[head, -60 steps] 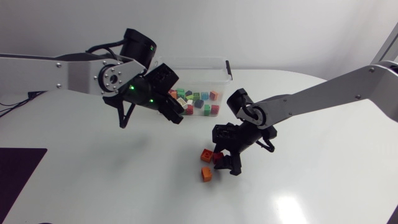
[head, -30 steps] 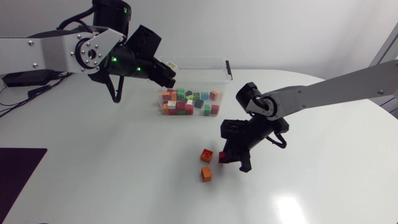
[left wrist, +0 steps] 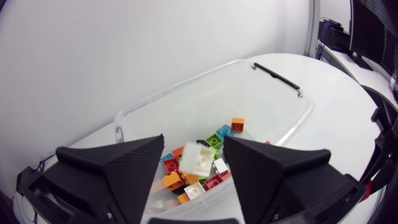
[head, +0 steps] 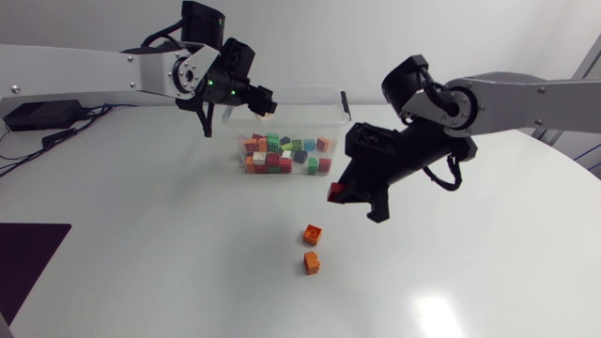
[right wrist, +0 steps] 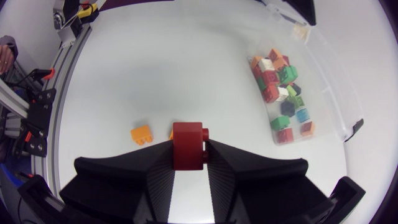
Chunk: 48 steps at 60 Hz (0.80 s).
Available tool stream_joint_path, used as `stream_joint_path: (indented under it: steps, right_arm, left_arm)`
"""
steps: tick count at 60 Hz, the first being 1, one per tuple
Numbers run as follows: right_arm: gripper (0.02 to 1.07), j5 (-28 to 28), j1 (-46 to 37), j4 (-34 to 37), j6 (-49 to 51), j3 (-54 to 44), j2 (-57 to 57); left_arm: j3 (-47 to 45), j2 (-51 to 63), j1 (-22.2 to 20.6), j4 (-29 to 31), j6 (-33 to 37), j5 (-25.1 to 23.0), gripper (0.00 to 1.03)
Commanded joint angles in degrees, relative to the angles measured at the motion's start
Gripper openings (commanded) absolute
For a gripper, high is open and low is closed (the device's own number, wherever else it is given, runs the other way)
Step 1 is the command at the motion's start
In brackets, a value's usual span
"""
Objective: Place the duplo bricks in the container
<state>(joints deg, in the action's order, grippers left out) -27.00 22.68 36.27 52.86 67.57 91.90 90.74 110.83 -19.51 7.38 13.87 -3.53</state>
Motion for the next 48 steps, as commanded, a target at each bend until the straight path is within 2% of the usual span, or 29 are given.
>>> stream_joint_path:
  steps: [1, 12, 28, 37, 48]
  right_arm:
    - [0.24, -0.6, -0.8, 0.7, -3.2, 4.0, -0.2]
    - [0.24, -0.9, -1.8, -3.2, -9.9, 11.6, 3.5]
    - [0.24, -0.1, -3.2, -13.5, -21.6, 21.8, 12.3]
    - [0.24, 1.1, -3.5, -16.6, -25.7, 27.5, 18.3]
    - [0.24, 3.8, -3.0, -20.6, -29.7, 32.1, 23.6]
  left_arm:
    - [2.0, 1.1, 0.8, -0.7, -1.2, 0.6, 0.98]
    - [-2.2, -3.2, 1.8, -1.0, -0.9, 1.0, 0.98]
    - [-19.4, -19.9, 0.6, -3.2, 4.0, 0.5, 0.98]
    - [-28.5, -27.4, -1.1, -2.9, 7.2, -2.6, 0.98]
    - [-34.9, -29.6, -4.0, -1.8, 9.9, -5.7, 0.98]
